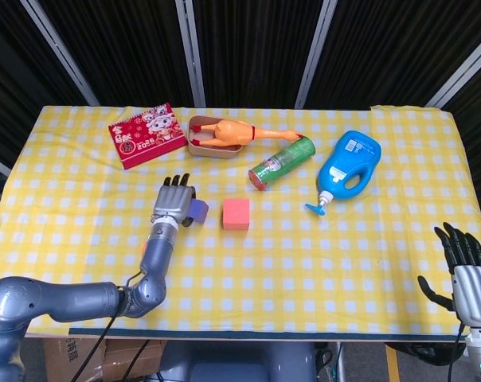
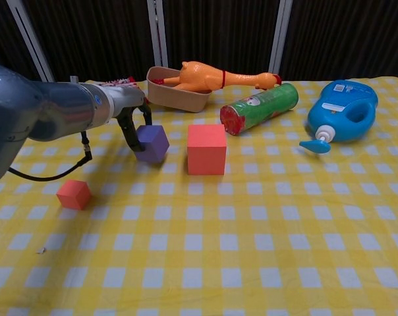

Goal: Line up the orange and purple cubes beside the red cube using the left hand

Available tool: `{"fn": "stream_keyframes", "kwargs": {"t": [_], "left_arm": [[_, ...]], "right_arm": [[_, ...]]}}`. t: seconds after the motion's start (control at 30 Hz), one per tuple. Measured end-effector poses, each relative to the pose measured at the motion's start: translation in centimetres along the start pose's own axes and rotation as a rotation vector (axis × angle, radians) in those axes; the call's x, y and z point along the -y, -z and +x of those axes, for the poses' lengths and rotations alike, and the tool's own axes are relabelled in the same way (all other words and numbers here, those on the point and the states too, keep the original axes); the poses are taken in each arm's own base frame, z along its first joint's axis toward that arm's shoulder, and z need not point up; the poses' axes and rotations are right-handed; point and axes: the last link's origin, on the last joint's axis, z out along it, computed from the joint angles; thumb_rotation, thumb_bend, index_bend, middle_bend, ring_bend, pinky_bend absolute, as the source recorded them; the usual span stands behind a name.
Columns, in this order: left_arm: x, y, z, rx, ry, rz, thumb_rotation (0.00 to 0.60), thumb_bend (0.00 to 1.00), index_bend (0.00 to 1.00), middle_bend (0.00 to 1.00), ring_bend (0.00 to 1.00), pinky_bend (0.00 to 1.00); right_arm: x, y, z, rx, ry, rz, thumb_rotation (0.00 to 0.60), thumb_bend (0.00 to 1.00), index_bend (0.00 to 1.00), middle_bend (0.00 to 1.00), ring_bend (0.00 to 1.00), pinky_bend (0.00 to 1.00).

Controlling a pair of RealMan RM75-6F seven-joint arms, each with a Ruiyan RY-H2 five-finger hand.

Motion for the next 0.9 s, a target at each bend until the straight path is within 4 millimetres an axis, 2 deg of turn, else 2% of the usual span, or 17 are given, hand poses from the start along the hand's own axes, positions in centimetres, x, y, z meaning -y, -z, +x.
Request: {"fn": "stream_keyframes", "kwargs": {"t": [0.47,0.9], "left_arm": [[-2.6,-0.2,-0.7,0.017,-0.001,-0.006,0.6,0.36,0.38,0.0,0.0,0.02],[-3.1,-0.4,-1.1,0.022,0.009,-0.004,0.6,0.36,0.36,0.0,0.0,0.02]], "right_arm": [[0.0,0.0,0.1,-0.005,-0.009,0.004,0.6,0.37,0.0,0.0,0.0,0.04],[0.1,0.1,0.1,-0.007,-0.01,0.008,0.6,0.37,0.0,0.0,0.0,0.04]]}}
